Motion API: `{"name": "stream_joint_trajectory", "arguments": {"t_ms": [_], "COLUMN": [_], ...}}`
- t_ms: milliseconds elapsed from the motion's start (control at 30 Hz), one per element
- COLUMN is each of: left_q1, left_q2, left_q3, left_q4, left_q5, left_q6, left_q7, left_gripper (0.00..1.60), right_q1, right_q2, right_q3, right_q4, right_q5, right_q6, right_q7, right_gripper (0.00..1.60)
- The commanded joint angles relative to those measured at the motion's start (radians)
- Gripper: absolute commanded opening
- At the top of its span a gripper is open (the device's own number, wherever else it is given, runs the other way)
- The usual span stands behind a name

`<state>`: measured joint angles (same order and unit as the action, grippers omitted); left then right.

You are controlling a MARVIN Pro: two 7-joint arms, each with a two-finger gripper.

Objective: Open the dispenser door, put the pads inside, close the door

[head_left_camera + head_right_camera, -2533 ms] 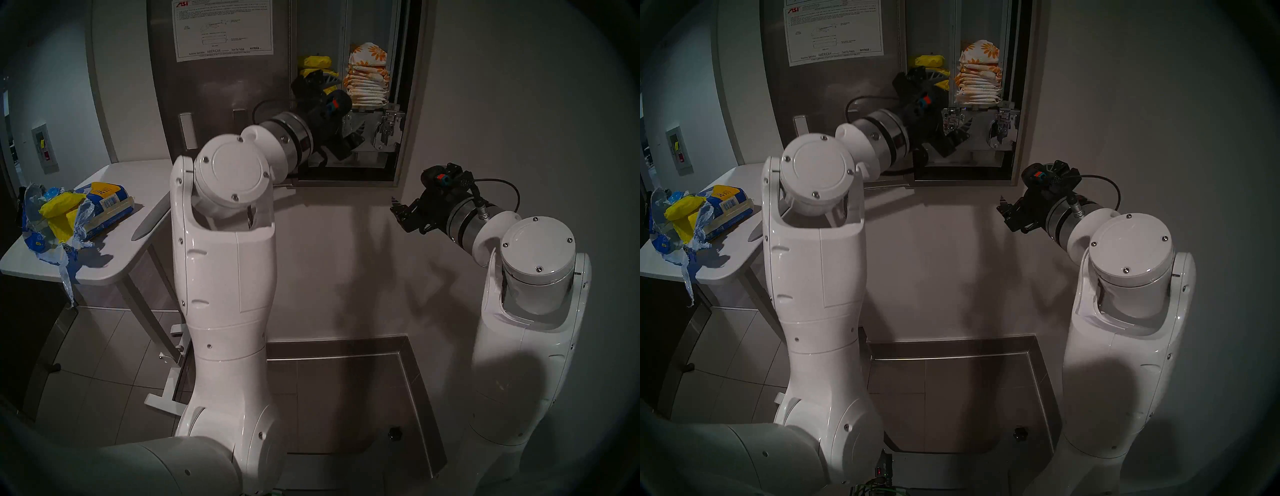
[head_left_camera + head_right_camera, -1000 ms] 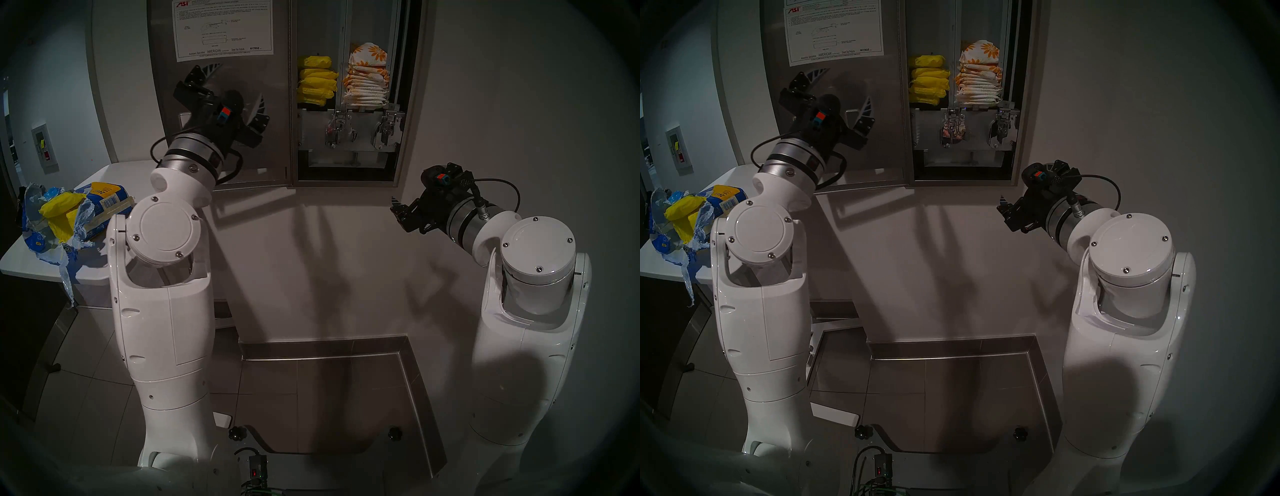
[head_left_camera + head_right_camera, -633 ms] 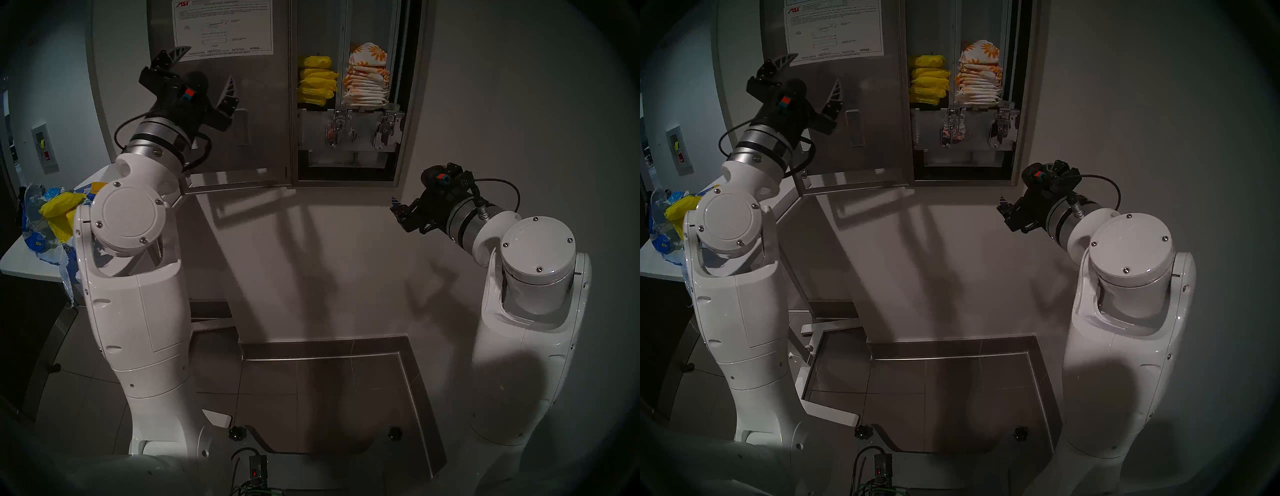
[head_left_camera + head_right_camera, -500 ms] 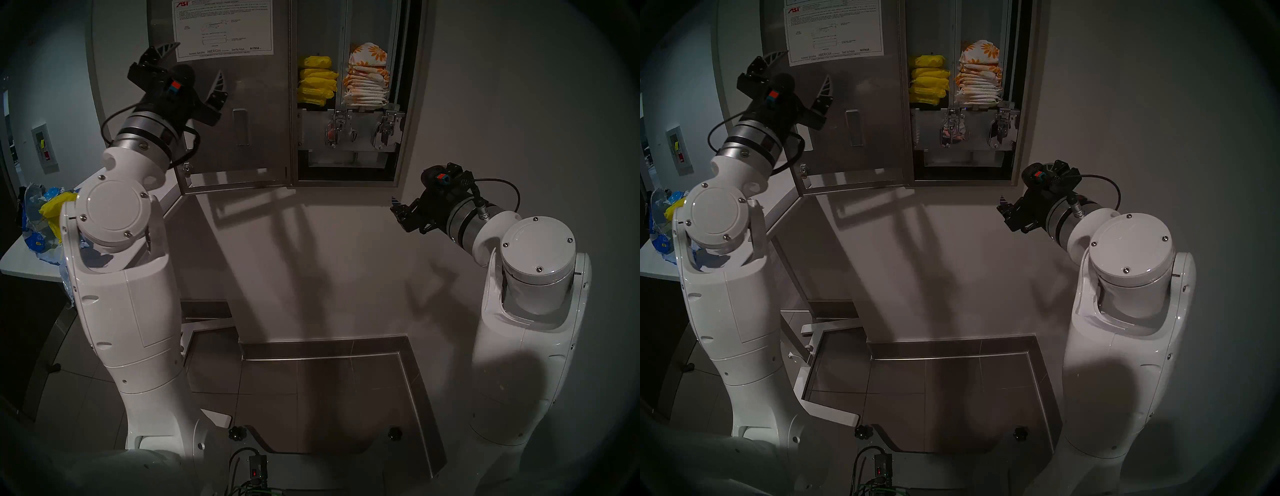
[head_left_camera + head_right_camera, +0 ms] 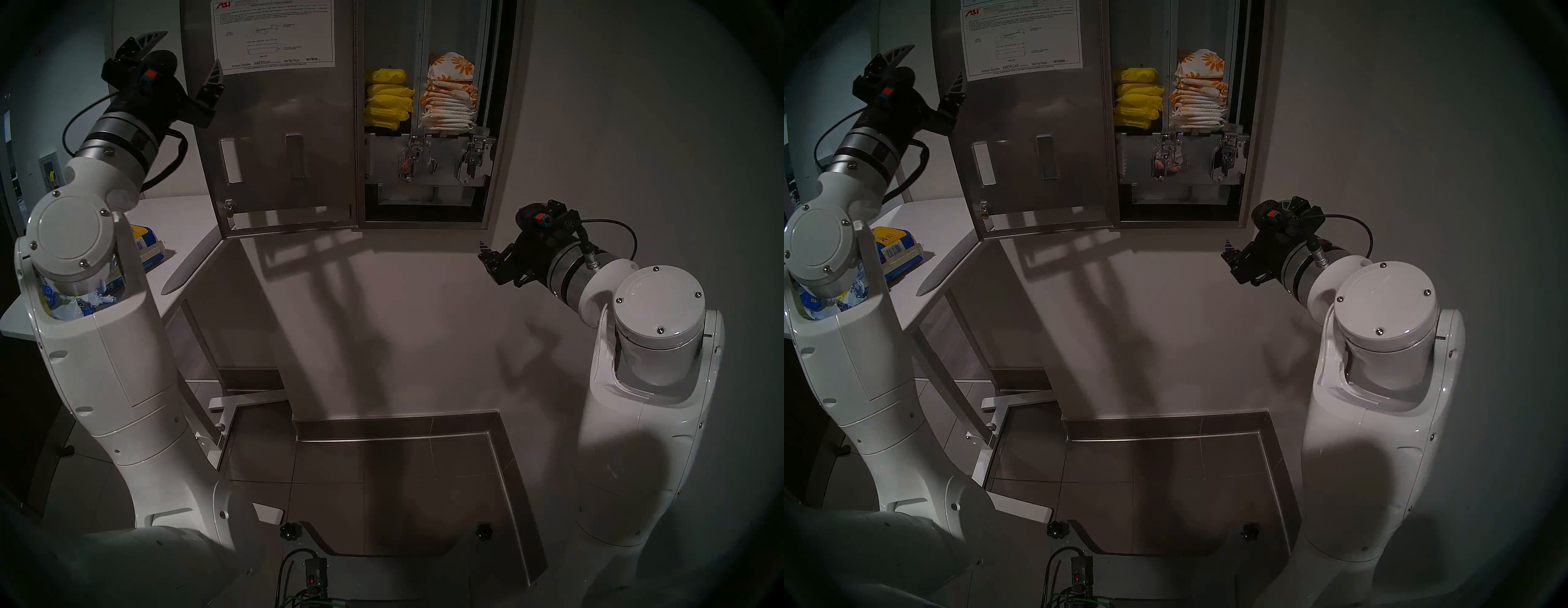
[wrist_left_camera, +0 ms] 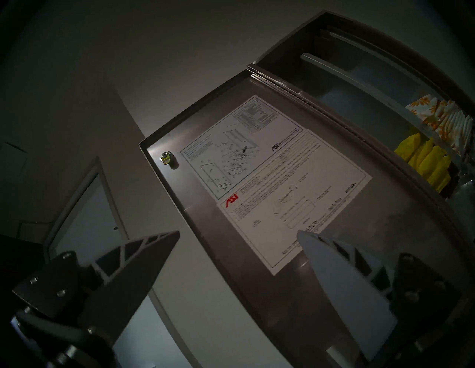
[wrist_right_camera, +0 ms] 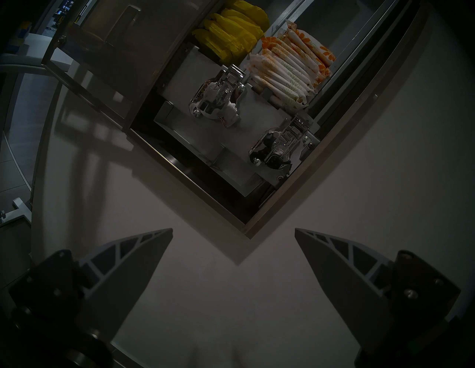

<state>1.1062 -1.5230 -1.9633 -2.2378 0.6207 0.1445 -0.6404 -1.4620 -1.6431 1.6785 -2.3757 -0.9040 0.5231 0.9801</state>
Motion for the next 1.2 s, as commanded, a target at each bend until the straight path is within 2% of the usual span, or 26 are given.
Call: {"name": "stream_joint_trajectory", "arguments": {"t_ms": [0,267,533,867,1167], "left_q1": [-0.083,-0.097,-0.144,-0.228,-0.256], "left_q2": [0.027,0.045,0.054,0.124,0.144], "left_q3": [-0.036,-0.069,-0.08,-0.12,-0.136], "left_q4": [-0.034,-0.035,-0.014,0.121,0.166], "left_q5": [-0.033,-0.055,-0.062,-0.053,-0.079], "left_q6": [0.019,0.03,0.063,0.124,0.17], "left_q7": [-0.016,-0.046,-0.054,-0.07,-0.105], "left_gripper": [1.6,1.6,1.6,1.6,1.6], "right_q1": [0.011,-0.014,-0.043,-0.081,-0.094], "right_q2": [0.002,0.007,0.014,0.02,0.021], "right_q3": [-0.009,0.01,0.024,0.042,0.039], "right_q4": [-0.027,-0.018,-0.012,-0.011,-0.007], "right_q5": [-0.012,-0.015,-0.016,-0.007,-0.001], "right_q6": [0.006,0.004,-0.005,-0.025,-0.03], "right_q7": [-0.021,-0.04,-0.055,-0.065,-0.083], "right_gripper": [1.6,1.6,1.6,1.6,1.6]}}
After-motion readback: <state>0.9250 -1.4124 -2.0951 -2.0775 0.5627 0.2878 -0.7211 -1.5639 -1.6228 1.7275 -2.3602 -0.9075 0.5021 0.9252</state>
